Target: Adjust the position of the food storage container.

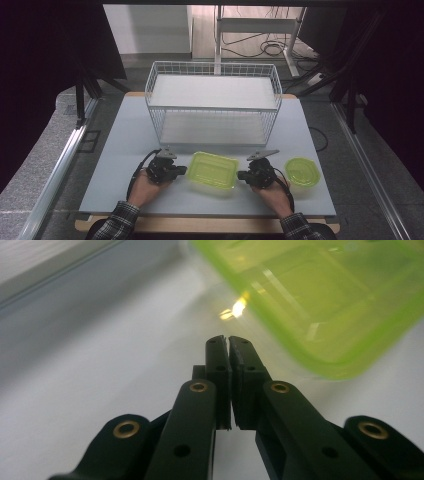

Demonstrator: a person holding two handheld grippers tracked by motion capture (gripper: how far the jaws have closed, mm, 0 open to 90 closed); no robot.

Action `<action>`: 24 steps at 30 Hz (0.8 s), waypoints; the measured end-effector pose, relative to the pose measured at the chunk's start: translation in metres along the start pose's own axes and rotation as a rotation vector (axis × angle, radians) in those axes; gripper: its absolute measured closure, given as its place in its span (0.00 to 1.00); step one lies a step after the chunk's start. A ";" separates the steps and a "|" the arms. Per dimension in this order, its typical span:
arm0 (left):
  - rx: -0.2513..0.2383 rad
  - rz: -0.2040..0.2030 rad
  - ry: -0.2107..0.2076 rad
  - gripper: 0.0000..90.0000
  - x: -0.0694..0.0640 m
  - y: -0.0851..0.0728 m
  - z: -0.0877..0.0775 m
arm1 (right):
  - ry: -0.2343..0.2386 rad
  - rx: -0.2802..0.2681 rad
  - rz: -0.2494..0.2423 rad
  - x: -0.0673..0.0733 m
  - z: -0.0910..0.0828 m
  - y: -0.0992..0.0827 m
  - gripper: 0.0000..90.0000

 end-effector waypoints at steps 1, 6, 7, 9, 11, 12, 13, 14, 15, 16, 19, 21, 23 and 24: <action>0.000 0.000 0.000 0.98 0.000 0.000 0.000 | 0.000 0.000 0.000 0.000 0.000 0.000 0.97; 0.023 0.012 -0.037 0.96 -0.016 -0.006 -0.003 | -0.023 0.016 -0.002 -0.011 0.003 0.002 0.97; 0.023 0.012 -0.037 0.96 -0.016 -0.006 -0.003 | -0.023 0.016 -0.002 -0.011 0.003 0.002 0.97; 0.029 0.014 -0.052 0.96 -0.022 -0.008 -0.004 | -0.027 0.015 0.004 -0.013 0.001 0.002 0.97; 0.038 0.029 -0.036 0.95 -0.025 -0.010 -0.003 | -0.029 0.009 0.005 -0.015 0.001 0.002 0.97; 0.038 0.029 -0.036 0.95 -0.025 -0.010 -0.003 | -0.029 0.009 0.005 -0.015 0.001 0.002 0.97; 0.037 0.028 -0.024 0.95 -0.023 -0.011 -0.004 | -0.026 0.006 0.004 -0.015 0.001 0.002 0.97; 0.027 0.021 -0.014 0.95 -0.021 -0.011 -0.006 | -0.037 0.007 0.000 -0.016 0.000 0.002 0.97; 0.015 0.011 -0.001 0.94 -0.018 -0.011 -0.009 | -0.047 0.006 -0.014 -0.016 -0.001 0.002 0.97; -0.002 0.004 0.033 0.92 -0.011 -0.013 -0.015 | -0.075 0.005 -0.025 -0.016 -0.004 0.002 0.96; -0.026 0.001 0.044 0.78 -0.007 -0.018 -0.022 | -0.098 -0.001 -0.037 -0.017 -0.010 0.002 0.93; -0.048 -0.015 0.065 0.70 -0.003 -0.023 -0.028 | -0.114 -0.013 -0.049 -0.017 -0.015 0.001 0.86; -0.063 -0.026 0.082 0.56 0.000 -0.027 -0.033 | -0.127 -0.022 -0.066 -0.015 -0.020 0.000 0.74; -0.087 -0.046 0.098 0.44 0.003 -0.028 -0.037 | -0.134 -0.030 -0.067 -0.014 -0.024 -0.002 0.63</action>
Point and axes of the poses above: each handheld gripper's, and its own axes: z roughly forward along the jaws, y roughly out of its top, x roughly to its left, the point moved 7 cm from there along z, roughly forward along the jaws, and after that the axes turned 10 degrees about -z, right-handed, at the moved point
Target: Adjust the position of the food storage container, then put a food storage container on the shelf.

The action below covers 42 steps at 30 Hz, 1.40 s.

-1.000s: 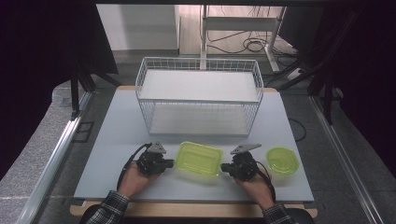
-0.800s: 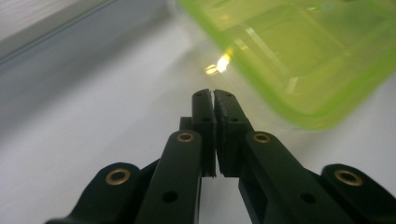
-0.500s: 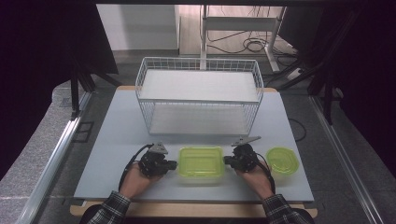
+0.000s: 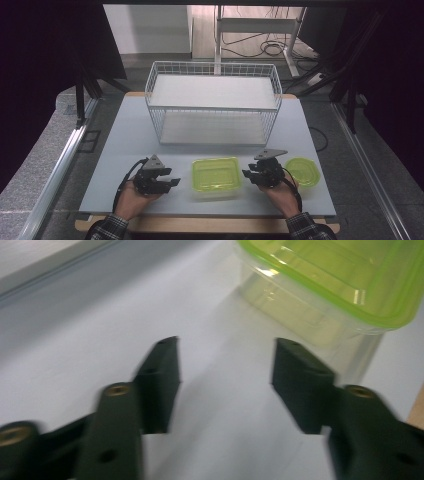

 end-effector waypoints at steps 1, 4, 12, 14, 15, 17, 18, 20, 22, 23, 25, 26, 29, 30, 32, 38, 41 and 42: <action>0.000 0.000 0.000 0.38 0.000 0.000 0.000 | 0.000 0.000 0.000 0.000 0.000 0.000 0.63; -0.033 -0.025 0.008 0.25 0.002 -0.002 -0.003 | 0.001 -0.013 0.008 -0.001 -0.004 -0.003 0.49; -0.055 -0.017 0.033 0.04 0.004 -0.012 -0.005 | 0.029 -0.083 0.026 0.001 -0.006 0.002 0.17; -0.061 -0.011 0.036 0.04 0.004 -0.012 -0.006 | 0.031 -0.088 0.022 0.002 -0.005 0.002 0.14; -0.067 -0.007 0.039 0.04 0.004 -0.012 -0.006 | 0.034 -0.089 0.017 0.002 -0.005 0.001 0.11; -0.071 0.009 0.046 0.04 0.005 -0.013 -0.007 | 0.027 -0.105 0.032 0.002 -0.004 0.003 0.05; -0.073 0.015 0.052 0.04 0.006 -0.013 -0.007 | 0.032 -0.105 0.041 0.002 -0.004 0.003 0.04; -0.071 0.017 0.055 0.04 0.006 -0.013 -0.007 | 0.033 -0.104 0.046 0.003 -0.004 0.003 0.04; -0.067 0.018 0.055 0.04 0.007 -0.014 -0.007 | 0.039 -0.100 0.057 0.004 -0.003 0.003 0.04; -0.064 0.019 0.056 0.05 0.007 -0.014 -0.006 | 0.041 -0.095 0.065 0.005 -0.002 0.003 0.04; -0.059 0.025 0.060 0.05 0.007 -0.015 -0.005 | 0.052 -0.082 0.070 0.007 -0.001 0.004 0.03; -0.054 0.028 0.061 0.05 0.007 -0.015 -0.005 | 0.053 -0.053 0.068 0.008 0.001 0.003 0.02; -0.029 0.053 0.066 0.05 0.007 -0.017 -0.001 | 0.046 -0.037 0.090 0.009 0.003 0.003 0.02; -0.025 0.060 0.066 0.05 0.006 -0.018 0.000 | 0.050 -0.038 0.094 0.010 0.004 0.003 0.02; -0.021 0.066 0.065 0.05 0.006 -0.018 0.000 | 0.051 -0.034 0.102 0.011 0.005 0.004 0.05; -0.011 0.075 0.064 0.05 0.005 -0.019 0.002 | 0.093 -0.044 0.165 0.012 0.005 0.010 0.23; -0.011 0.076 0.064 0.05 0.005 -0.019 0.002 | 0.107 -0.044 0.170 0.012 0.006 0.010 0.28; -0.012 0.075 0.064 0.05 0.005 -0.019 0.002 | 0.120 -0.043 0.176 0.012 0.008 0.011 0.33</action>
Point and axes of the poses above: each handheld gripper's, and its own axes: z roughly forward along the jaws, y roughly out of its top, x roughly to its left, the point moved 7 cm from there along z, roughly forward along the jaws, and after that the axes turned 10 degrees about -z, right-handed, at the moved point
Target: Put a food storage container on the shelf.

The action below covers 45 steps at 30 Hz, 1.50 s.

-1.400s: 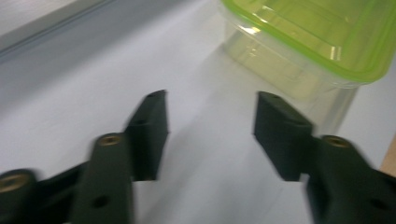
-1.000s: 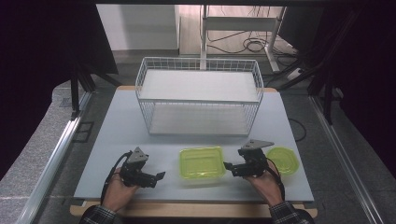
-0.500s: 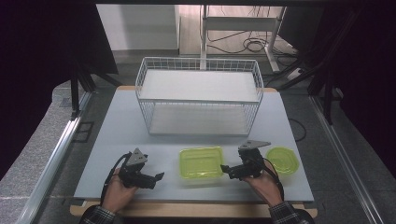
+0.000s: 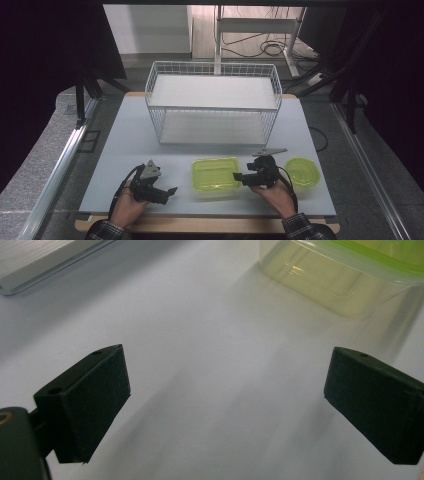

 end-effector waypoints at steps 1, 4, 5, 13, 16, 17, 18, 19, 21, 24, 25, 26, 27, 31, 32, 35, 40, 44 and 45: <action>-0.001 0.000 0.000 0.05 0.000 0.000 0.000 | 0.010 0.003 0.003 0.000 0.001 0.000 0.36; -0.003 0.000 0.001 0.05 0.000 0.000 0.000 | 0.027 0.006 0.032 0.000 0.004 0.002 0.48; -0.003 0.000 0.001 0.05 0.000 0.000 0.000 | 0.027 0.006 0.032 0.000 0.004 0.002 0.48; 0.009 0.009 0.001 0.05 0.000 -0.001 0.002 | 0.184 0.026 0.202 -0.006 0.012 0.003 0.71; 0.010 0.010 0.004 0.05 0.000 -0.001 0.002 | 0.247 0.028 0.291 -0.008 0.013 0.002 0.78; 0.011 0.011 0.004 0.05 0.000 -0.001 0.002 | 0.274 0.029 0.322 -0.009 0.013 0.001 0.80; 0.011 0.012 0.005 0.05 0.000 -0.001 0.002 | 0.308 0.027 0.348 -0.009 0.013 0.001 0.84; 0.012 0.013 0.006 0.05 0.000 -0.001 0.002 | 0.346 0.022 0.375 -0.008 0.013 0.001 0.86; 0.013 0.013 0.007 0.05 0.000 -0.001 0.002 | 0.366 0.020 0.388 -0.006 0.013 0.003 0.89; 0.011 0.013 0.008 0.05 0.001 -0.001 0.002 | 0.346 0.020 0.371 -0.004 0.011 0.005 0.89; 0.011 0.013 0.009 0.05 0.001 -0.001 0.002 | 0.346 0.020 0.371 -0.004 0.011 0.005 0.89; 0.010 0.012 0.009 0.05 0.001 -0.001 0.001 | 0.341 0.018 0.367 -0.004 0.011 0.005 0.89; 0.009 0.012 0.010 0.05 0.001 -0.001 0.001 | 0.339 0.012 0.367 -0.005 0.010 0.006 0.89; 0.007 0.012 0.013 0.05 0.002 -0.001 0.001 | 0.333 -0.021 0.379 -0.009 0.003 0.010 0.89; 0.007 0.012 0.013 0.05 0.002 -0.001 0.001 | 0.338 -0.032 0.389 -0.010 0.000 0.012 0.89; 0.006 0.012 0.013 0.05 0.002 -0.001 0.001 | 0.333 -0.046 0.392 -0.013 -0.003 0.014 0.89; 0.002 0.007 0.012 0.05 0.002 -0.001 0.000 | 0.327 -0.068 0.385 -0.015 -0.007 0.019 0.89; 0.007 0.010 0.012 0.05 0.002 -0.001 0.001 | 0.332 -0.093 0.390 -0.018 -0.013 0.026 0.89; 0.009 0.011 0.011 0.05 0.002 -0.001 0.001 | 0.334 -0.097 0.394 -0.018 -0.014 0.028 0.89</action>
Point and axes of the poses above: each handheld gripper's, and its own axes: z roughly forward along the jaws, y roughly out of its top, x roughly to its left, the point moved 7 cm from there along z, roughly forward along the jaws, and after that the axes turned 10 degrees about -z, right-handed, at the moved point
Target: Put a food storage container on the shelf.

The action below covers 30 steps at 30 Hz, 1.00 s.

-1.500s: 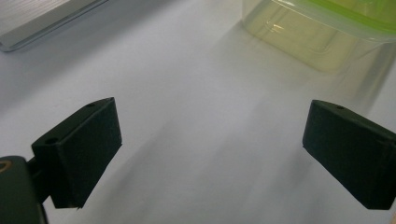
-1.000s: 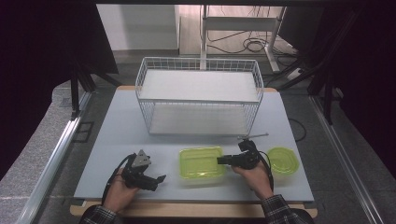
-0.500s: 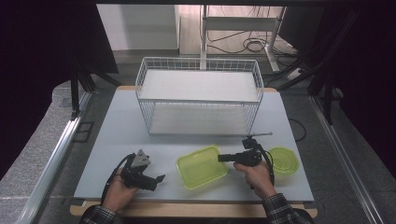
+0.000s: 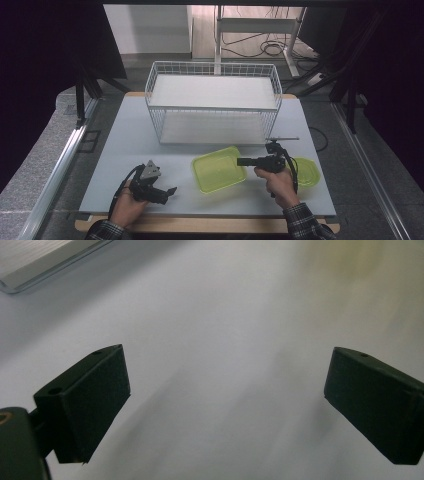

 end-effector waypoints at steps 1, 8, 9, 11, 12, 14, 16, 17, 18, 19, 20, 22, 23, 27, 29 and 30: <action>0.001 0.001 -0.001 0.05 0.000 0.000 0.000 | 0.002 -0.003 -0.002 0.001 -0.002 0.003 0.89; 0.004 0.003 0.002 0.05 -0.001 0.000 0.000 | 0.006 -0.018 -0.010 0.005 -0.007 0.012 0.89; 0.002 0.002 0.001 0.05 0.000 0.000 0.000 | 0.008 -0.026 -0.017 0.006 -0.009 0.015 0.89; 0.001 0.000 0.001 0.05 0.000 0.000 0.000 | 0.012 -0.037 -0.019 0.009 -0.011 0.019 0.89; 0.001 0.000 0.001 0.05 0.000 0.000 0.000 | 0.012 -0.037 -0.019 0.009 -0.011 0.019 0.89; 0.001 0.001 0.001 0.05 0.000 0.000 0.000 | 0.022 -0.056 -0.025 0.014 -0.014 0.026 0.89; 0.001 0.001 0.001 0.05 0.000 0.000 0.000 | 0.023 -0.060 -0.027 0.015 -0.015 0.028 0.89; 0.002 0.002 0.001 0.05 0.000 0.000 0.000 | 0.027 -0.064 -0.030 0.017 -0.016 0.030 0.89; 0.003 0.002 0.002 0.05 0.000 0.000 0.000 | 0.027 -0.069 -0.033 0.018 -0.017 0.032 0.89; 0.004 0.004 0.003 0.05 0.000 0.000 0.000 | 0.030 -0.075 -0.035 0.019 -0.018 0.035 0.89; 0.003 0.004 0.003 0.05 0.000 0.000 0.000 | 0.032 -0.079 -0.036 0.020 -0.019 0.037 0.89; 0.001 0.002 0.002 0.05 0.000 0.000 -0.001 | 0.032 -0.086 -0.039 0.023 -0.021 0.041 0.89; 0.000 0.000 0.001 0.05 0.000 0.000 -0.001 | 0.033 -0.089 -0.042 0.024 -0.022 0.043 0.89; -0.001 -0.002 0.000 0.05 0.001 0.001 -0.001 | 0.036 -0.107 -0.050 0.030 -0.025 0.052 0.89; 0.000 -0.001 0.000 0.05 0.001 0.000 -0.001 | 0.040 -0.113 -0.049 0.031 -0.026 0.054 0.89; -0.001 -0.001 0.000 0.05 0.001 0.001 -0.001 | 0.043 -0.120 -0.048 0.033 -0.026 0.056 0.89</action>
Point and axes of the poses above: each handheld gripper's, and its own axes: z roughly forward along the jaws, y roughly out of its top, x roughly to its left, the point moved 7 cm from there along z, roughly forward along the jaws, and after that the axes turned 10 degrees about -z, right-handed, at the moved point
